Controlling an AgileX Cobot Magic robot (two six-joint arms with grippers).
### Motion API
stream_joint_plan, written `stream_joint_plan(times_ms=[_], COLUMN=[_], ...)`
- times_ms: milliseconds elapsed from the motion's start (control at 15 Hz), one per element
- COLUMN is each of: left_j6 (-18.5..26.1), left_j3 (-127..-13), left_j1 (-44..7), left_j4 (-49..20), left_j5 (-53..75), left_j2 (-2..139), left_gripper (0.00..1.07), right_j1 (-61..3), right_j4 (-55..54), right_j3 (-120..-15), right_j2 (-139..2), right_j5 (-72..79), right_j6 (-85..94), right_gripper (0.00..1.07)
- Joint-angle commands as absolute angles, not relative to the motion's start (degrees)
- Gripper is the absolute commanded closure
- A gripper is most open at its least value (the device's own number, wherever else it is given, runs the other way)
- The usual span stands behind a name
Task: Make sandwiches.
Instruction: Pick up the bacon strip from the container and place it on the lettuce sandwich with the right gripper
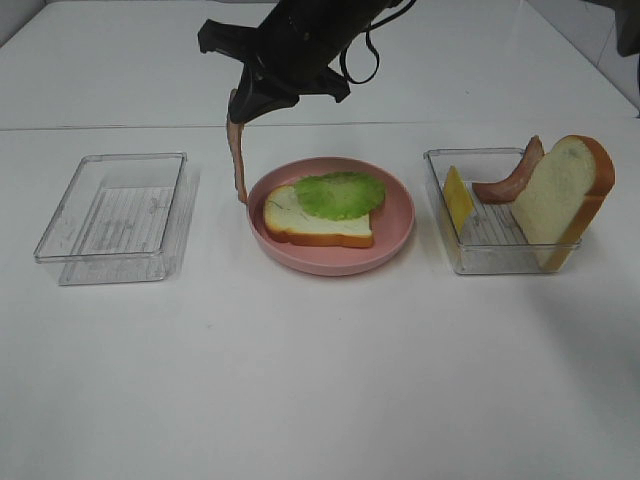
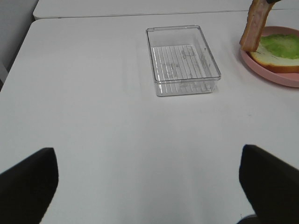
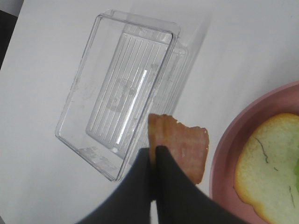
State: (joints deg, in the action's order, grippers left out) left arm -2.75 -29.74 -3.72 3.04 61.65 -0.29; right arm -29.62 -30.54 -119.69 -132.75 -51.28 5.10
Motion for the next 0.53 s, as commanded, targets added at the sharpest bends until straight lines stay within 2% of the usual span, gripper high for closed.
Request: stream_joint_plan(times_ms=[67, 533], left_j6=[-2.6, -2.6], left_j3=[-29.6, -29.6], left_j1=[-4.0, -4.0], left_j4=[3.1, 3.1], left_j5=[61.3, 61.3], left_j2=[-1.5, -1.5], left_gripper=[0.09, 0.09], right_j1=[-29.5, -29.2], right_j4=[-30.9, -17.9], right_j3=[-119.5, -119.5], right_j2=[-133.6, -134.2], right_j5=[-50.9, -52.7], right_j6=[5.8, 3.3], right_gripper=[1.07, 1.07])
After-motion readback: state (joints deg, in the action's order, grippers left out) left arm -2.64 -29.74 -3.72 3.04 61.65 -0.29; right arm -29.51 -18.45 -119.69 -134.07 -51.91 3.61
